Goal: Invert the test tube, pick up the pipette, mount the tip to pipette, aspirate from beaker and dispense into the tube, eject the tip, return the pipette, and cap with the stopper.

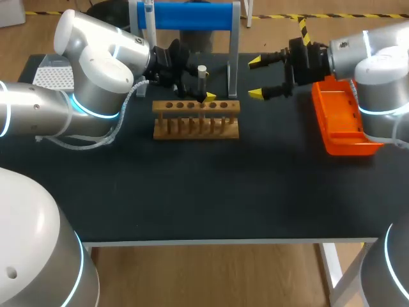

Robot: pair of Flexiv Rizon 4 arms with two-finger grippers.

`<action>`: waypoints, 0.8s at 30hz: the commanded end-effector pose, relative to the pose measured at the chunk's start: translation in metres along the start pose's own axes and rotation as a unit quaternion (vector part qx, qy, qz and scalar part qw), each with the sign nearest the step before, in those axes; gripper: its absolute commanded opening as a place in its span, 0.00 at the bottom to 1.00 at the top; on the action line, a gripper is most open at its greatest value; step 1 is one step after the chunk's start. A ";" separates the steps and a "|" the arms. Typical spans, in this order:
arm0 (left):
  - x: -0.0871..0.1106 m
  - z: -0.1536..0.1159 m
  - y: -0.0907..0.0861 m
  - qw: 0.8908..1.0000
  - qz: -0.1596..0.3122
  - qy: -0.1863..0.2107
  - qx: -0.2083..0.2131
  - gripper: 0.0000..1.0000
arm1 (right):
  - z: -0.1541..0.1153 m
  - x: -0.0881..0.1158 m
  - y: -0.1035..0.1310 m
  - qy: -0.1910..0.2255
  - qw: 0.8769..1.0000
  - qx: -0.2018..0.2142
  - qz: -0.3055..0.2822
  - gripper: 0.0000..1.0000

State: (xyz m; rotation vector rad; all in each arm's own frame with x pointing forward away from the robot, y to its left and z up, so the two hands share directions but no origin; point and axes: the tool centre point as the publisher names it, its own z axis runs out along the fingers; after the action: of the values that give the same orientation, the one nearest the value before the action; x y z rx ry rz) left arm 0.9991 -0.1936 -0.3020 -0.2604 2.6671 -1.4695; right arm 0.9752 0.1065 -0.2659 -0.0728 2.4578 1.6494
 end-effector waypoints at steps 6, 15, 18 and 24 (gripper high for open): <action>0.000 -0.010 0.003 1.000 -0.003 -0.010 -0.003 1.00 | -0.001 0.001 0.001 -0.001 1.000 0.002 0.000 1.00; 0.007 -0.028 0.012 0.999 -0.010 -0.034 -0.036 1.00 | -0.001 0.001 0.001 -0.001 1.000 0.002 0.000 1.00; 0.007 -0.038 0.016 0.997 -0.019 -0.051 -0.048 1.00 | -0.001 0.001 0.001 -0.001 1.000 0.002 0.000 1.00; 0.004 -0.059 0.023 0.992 -0.033 -0.093 -0.079 1.00 | -0.001 0.001 0.001 -0.001 1.000 0.002 0.000 1.00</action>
State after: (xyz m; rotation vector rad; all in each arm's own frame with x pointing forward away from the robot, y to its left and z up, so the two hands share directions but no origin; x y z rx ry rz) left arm 0.9934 -0.1406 -0.2989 -0.4472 2.6414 -1.2373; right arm 0.9743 0.1061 -0.2657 -0.0717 2.4575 1.6471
